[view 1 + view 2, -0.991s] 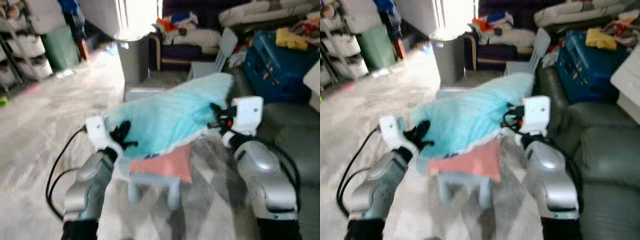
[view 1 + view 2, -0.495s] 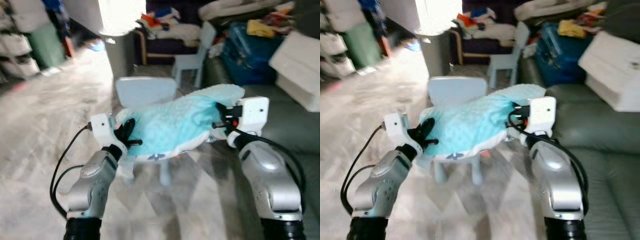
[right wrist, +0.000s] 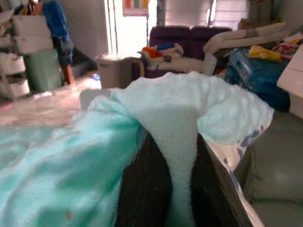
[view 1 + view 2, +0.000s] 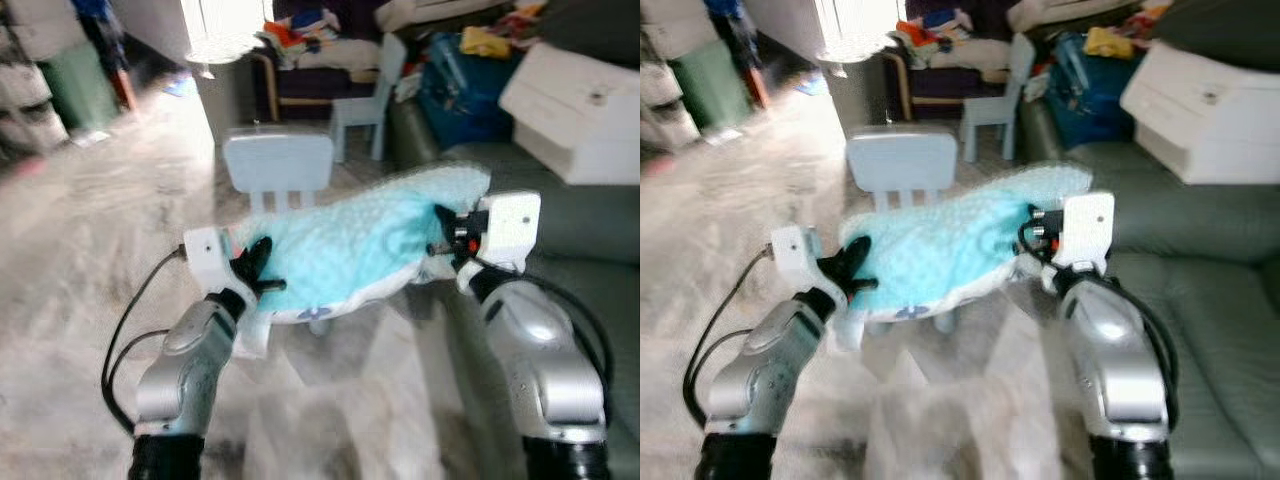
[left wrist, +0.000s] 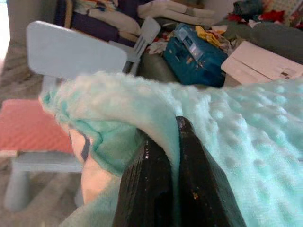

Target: Move the pillow to the sofa

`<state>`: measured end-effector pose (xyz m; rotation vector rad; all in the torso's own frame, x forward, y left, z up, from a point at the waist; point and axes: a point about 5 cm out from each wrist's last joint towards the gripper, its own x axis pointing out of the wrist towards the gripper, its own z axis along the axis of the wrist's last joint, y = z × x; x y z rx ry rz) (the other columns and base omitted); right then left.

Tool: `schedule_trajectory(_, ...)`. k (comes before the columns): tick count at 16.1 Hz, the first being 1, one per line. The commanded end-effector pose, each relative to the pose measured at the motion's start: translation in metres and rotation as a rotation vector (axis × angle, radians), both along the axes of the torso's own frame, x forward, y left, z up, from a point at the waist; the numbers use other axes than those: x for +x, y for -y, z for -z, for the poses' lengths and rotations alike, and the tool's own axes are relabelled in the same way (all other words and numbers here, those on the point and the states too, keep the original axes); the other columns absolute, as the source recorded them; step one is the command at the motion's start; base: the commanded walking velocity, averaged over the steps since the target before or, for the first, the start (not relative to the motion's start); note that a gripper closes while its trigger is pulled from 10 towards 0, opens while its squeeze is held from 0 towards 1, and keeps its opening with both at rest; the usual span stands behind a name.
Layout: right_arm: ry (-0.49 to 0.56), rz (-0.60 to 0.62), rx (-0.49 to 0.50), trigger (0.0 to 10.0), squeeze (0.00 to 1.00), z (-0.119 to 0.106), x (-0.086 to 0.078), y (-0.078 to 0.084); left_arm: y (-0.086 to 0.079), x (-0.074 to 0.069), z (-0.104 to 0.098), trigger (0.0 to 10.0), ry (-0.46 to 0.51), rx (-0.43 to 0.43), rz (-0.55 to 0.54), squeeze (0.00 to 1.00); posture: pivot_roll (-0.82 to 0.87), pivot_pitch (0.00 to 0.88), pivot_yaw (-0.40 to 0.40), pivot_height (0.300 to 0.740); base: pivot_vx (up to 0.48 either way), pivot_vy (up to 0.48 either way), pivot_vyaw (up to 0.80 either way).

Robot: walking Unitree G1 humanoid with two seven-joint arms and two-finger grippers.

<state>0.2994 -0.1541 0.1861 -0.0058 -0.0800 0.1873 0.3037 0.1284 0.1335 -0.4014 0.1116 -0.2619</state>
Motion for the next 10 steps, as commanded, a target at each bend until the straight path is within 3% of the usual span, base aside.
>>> schedule_trajectory(1, 0.040, -0.022, 0.002, 10.0, 0.00, -0.0100, 0.0001, -0.0067, -0.0030, 0.0017, -0.0055, 10.0, 0.019, 0.006, -0.011, 0.00, -0.10, 0.000, 0.022, 0.740, 0.000, 0.000, 0.00)
schedule_trajectory(8, 0.035, -0.020, 0.004, 10.0, 0.00, -0.0089, -0.0002, -0.0075, -0.0047, 0.0024, -0.0054, 10.0, 0.014, 0.001, -0.020, 0.00, -0.11, 0.000, 0.026, 0.740, 0.000, 0.000, 0.00)
schedule_trajectory(10, 0.029, -0.019, 0.004, 10.0, 0.00, -0.0082, -0.0002, -0.0078, -0.0051, 0.0025, -0.0051, 10.0, 0.012, 0.002, -0.020, 0.00, -0.11, 0.000, 0.028, 0.740, 0.000, 0.000, -0.68)
